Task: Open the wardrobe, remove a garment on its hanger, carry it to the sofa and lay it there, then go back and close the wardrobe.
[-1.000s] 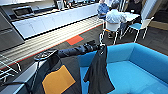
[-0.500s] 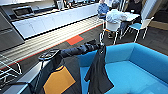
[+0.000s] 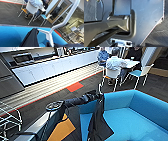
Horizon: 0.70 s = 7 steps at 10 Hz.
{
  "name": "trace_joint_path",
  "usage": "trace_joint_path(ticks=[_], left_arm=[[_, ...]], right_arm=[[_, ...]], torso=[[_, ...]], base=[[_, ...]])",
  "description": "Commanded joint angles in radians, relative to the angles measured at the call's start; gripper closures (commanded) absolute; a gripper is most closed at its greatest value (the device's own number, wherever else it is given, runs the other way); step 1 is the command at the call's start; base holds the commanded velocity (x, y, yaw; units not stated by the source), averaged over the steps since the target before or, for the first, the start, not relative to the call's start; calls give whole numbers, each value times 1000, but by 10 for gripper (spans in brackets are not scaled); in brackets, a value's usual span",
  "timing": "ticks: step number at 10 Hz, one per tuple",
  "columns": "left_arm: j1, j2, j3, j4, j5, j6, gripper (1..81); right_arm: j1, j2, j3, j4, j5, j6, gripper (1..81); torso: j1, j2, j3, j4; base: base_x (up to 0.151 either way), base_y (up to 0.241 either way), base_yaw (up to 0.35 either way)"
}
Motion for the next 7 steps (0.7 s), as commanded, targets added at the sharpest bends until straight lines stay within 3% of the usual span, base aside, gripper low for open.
trace_joint_path(ticks=[1,4,7], left_arm=[[-188,40,-38,18,-16,9,811],[-163,-20,-4,70,-13,15,811],[-127,-106,143,153,-7,13,811]], right_arm=[[2,14,8,1,-63,-2,10],[2,14,8,1,-63,-2,10],[2,16,8,1,-63,-2,10]], torso=[[0,0,0,0],[0,0,0,0],[0,0,0,0]], base=[[0,0,0],[0,0,0],[0,0,0]])
